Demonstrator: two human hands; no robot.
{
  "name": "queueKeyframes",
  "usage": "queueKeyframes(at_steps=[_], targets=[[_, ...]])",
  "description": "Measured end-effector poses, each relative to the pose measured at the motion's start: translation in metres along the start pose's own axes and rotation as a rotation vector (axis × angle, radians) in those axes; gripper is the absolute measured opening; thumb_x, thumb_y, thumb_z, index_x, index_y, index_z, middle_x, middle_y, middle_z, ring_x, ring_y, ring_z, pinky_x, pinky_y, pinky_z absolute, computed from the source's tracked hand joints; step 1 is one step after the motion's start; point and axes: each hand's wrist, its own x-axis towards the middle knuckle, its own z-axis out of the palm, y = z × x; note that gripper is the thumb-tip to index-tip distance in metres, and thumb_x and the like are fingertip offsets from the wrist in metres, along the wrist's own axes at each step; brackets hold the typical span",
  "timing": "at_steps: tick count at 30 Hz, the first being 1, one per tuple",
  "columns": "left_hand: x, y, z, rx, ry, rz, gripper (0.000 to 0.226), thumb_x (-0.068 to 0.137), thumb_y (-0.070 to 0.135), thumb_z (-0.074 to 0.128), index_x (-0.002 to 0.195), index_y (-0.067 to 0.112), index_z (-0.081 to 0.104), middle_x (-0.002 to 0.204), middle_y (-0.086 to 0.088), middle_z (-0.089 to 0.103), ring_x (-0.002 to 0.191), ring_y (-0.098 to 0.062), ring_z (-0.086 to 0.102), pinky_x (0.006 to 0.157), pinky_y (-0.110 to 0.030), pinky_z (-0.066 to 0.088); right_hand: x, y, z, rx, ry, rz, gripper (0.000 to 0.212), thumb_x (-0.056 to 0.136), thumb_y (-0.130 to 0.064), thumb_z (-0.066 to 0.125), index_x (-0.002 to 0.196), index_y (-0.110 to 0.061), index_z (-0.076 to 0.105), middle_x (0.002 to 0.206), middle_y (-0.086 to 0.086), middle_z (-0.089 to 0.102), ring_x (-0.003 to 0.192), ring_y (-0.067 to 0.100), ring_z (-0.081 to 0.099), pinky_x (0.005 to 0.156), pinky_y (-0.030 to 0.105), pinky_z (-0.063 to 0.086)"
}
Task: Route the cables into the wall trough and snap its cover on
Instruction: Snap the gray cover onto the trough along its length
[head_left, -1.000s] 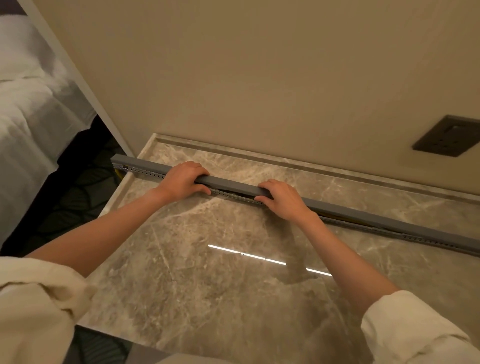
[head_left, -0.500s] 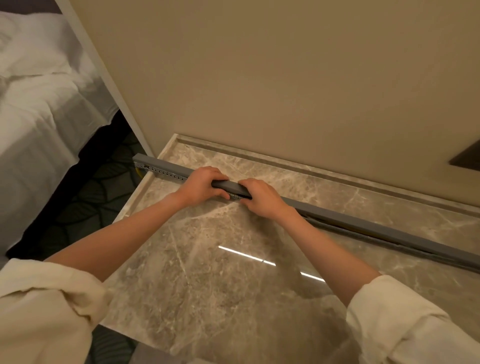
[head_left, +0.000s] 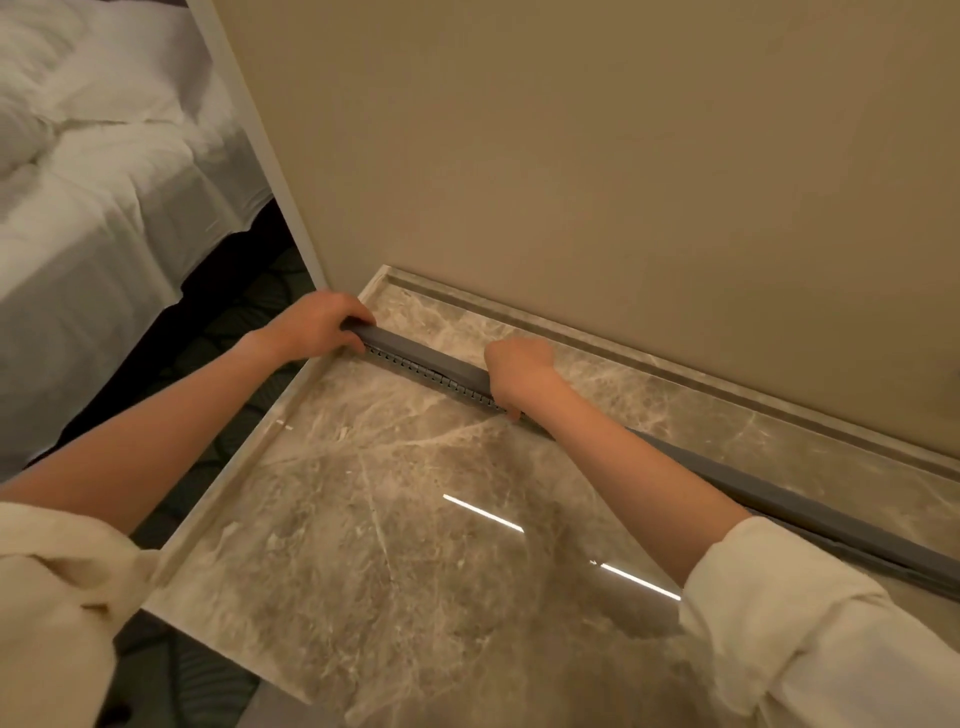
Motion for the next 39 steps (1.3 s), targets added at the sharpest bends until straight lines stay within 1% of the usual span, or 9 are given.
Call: queueKeyframes(at_steps=[6, 9, 13, 20, 23, 26, 30, 35, 39], targets=[[0.005, -0.004, 0.001, 0.040, -0.053, 0.049, 0.026, 0.083, 0.016, 0.067, 0.108, 0.012, 0.066, 0.105, -0.007, 0.065, 0.098, -0.024, 0.056, 0.088, -0.042, 0.046, 0.029, -0.030, -0.017, 0.246, -0.012, -0.295, 0.027, 0.085, -0.031, 0.066, 0.092, -0.011, 0.048, 0.081, 0.002, 0.051, 0.071, 0.022, 0.050, 0.057, 0.031, 0.039], [0.011, -0.004, -0.005, 0.069, -0.122, 0.069, 0.024, 0.082, 0.016, 0.067, 0.106, 0.013, 0.066, 0.103, -0.007, 0.063, 0.096, -0.022, 0.055, 0.086, -0.040, 0.046, 0.039, -0.045, -0.013, 0.291, 0.088, -0.315, 0.024, 0.091, -0.025, 0.056, 0.103, -0.005, 0.055, 0.100, 0.012, 0.058, 0.076, 0.025, 0.051, 0.063, 0.033, 0.038], [0.009, -0.005, -0.004, 0.080, -0.134, 0.104, 0.025, 0.083, 0.018, 0.066, 0.108, 0.012, 0.066, 0.103, -0.007, 0.063, 0.096, -0.022, 0.056, 0.086, -0.040, 0.047, 0.047, -0.051, -0.009, 0.317, 0.146, -0.275, 0.017, 0.089, -0.018, 0.056, 0.101, -0.005, 0.055, 0.102, 0.014, 0.061, 0.074, 0.025, 0.049, 0.061, 0.033, 0.037], [-0.014, -0.012, 0.024, 0.065, 0.193, 0.187, 0.027, 0.090, 0.017, 0.058, 0.116, 0.011, 0.063, 0.113, -0.008, 0.070, 0.105, -0.026, 0.064, 0.090, -0.039, 0.052, 0.045, -0.055, 0.008, 0.224, 0.267, -0.289, 0.013, 0.092, -0.012, 0.051, 0.098, -0.003, 0.058, 0.095, 0.016, 0.065, 0.079, 0.033, 0.061, 0.058, 0.034, 0.036], [-0.022, -0.011, 0.036, 0.079, 0.333, 0.204, 0.033, 0.087, 0.010, 0.063, 0.119, 0.004, 0.062, 0.119, -0.014, 0.067, 0.111, -0.030, 0.063, 0.096, -0.043, 0.052, 0.043, -0.055, 0.026, 0.210, 0.322, -0.315, 0.019, 0.091, -0.004, 0.048, 0.110, -0.003, 0.051, 0.102, 0.016, 0.061, 0.086, 0.032, 0.060, 0.060, 0.035, 0.036], [-0.026, -0.012, 0.045, 0.115, 0.438, 0.216, 0.032, 0.082, 0.006, 0.069, 0.113, -0.002, 0.065, 0.114, -0.019, 0.068, 0.106, -0.034, 0.066, 0.094, -0.048, 0.052, 0.044, -0.050, 0.034, 0.358, 0.268, -0.368, 0.028, 0.096, -0.018, 0.043, 0.121, -0.005, 0.040, 0.107, 0.015, 0.055, 0.083, 0.030, 0.055, 0.062, 0.036, 0.038], [-0.029, -0.009, 0.052, 0.156, 0.582, 0.243, 0.029, 0.071, 0.000, 0.078, 0.098, -0.006, 0.070, 0.099, -0.024, 0.072, 0.089, -0.037, 0.071, 0.076, -0.053, 0.059, 0.061, -0.061, 0.021, 0.389, 0.164, -0.314, 0.039, 0.087, -0.034, 0.057, 0.110, -0.007, 0.042, 0.090, 0.008, 0.055, 0.077, 0.029, 0.057, 0.057, 0.032, 0.034], [-0.035, -0.005, 0.057, 0.198, 0.618, 0.209, 0.031, 0.069, -0.003, 0.079, 0.099, -0.005, 0.070, 0.101, -0.023, 0.072, 0.091, -0.035, 0.071, 0.080, -0.049, 0.058, 0.072, -0.092, 0.017, 0.272, 0.303, -0.241, 0.023, 0.094, -0.020, 0.049, 0.109, -0.003, 0.046, 0.101, 0.014, 0.067, 0.088, 0.034, 0.065, 0.062, 0.036, 0.038], [-0.039, -0.001, 0.057, 0.214, 0.560, 0.210, 0.032, 0.080, 0.006, 0.069, 0.110, -0.006, 0.065, 0.111, -0.023, 0.069, 0.101, -0.034, 0.068, 0.091, -0.047, 0.053, 0.072, -0.086, 0.008, 0.300, 0.203, -0.309, 0.021, 0.094, -0.011, 0.044, 0.112, 0.001, 0.043, 0.107, 0.019, 0.063, 0.093, 0.037, 0.062, 0.065, 0.038, 0.039]])
